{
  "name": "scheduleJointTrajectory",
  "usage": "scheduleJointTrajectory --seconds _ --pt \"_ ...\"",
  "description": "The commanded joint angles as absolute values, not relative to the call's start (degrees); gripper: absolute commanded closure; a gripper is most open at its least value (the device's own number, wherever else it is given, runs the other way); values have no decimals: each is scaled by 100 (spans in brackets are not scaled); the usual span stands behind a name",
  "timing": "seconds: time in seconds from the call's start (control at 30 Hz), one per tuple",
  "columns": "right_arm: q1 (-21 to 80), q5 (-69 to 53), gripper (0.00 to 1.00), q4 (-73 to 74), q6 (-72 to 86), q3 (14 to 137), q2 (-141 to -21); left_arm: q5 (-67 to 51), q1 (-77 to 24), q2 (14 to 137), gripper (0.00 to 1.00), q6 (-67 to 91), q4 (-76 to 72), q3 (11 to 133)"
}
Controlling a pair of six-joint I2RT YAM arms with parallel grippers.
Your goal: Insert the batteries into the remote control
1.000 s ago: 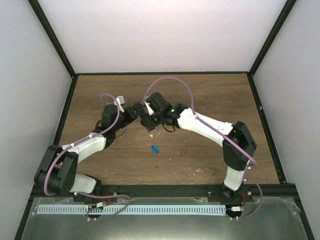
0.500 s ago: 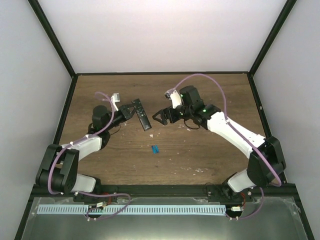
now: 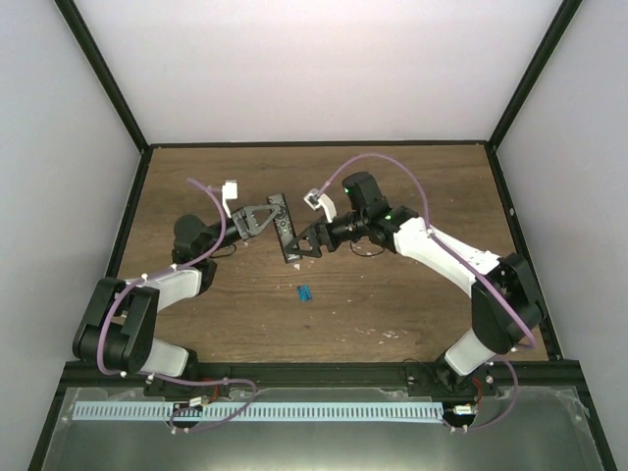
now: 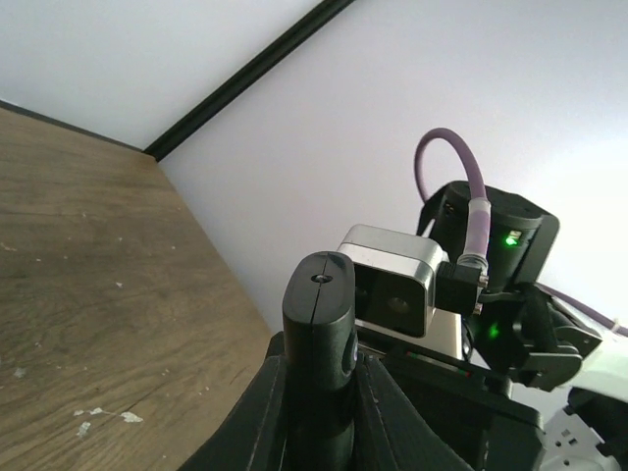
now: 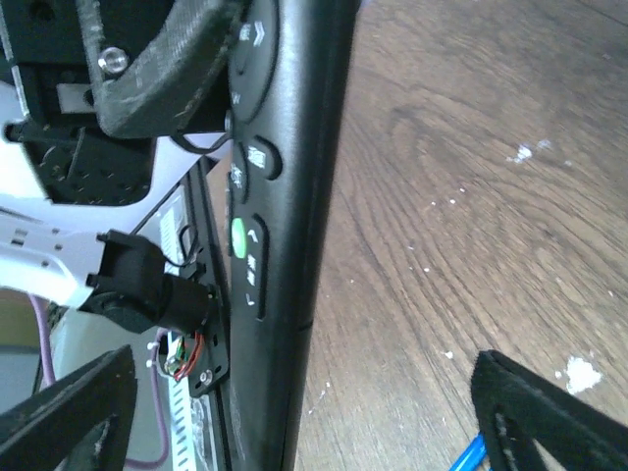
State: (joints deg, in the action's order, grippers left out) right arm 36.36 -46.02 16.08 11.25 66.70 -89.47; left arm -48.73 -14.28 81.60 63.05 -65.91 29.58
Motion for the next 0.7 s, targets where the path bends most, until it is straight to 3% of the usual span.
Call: scheduleJointTrajectory --seconds 0.0,0.17,0.67 --pt "3663 -5320 20 1340 1209 6761 -9044 -5133 -1434 8203 95 6471 -7206 2926" --pt "3797 -5499 41 1345 1198 6894 -9227 -5129 -1454 8265 95 6577 -7420 2903" --pt "3937 -5531 67 1366 1101 7004 -9281 -5192 -1477 8375 95 6668 -7755 2920"
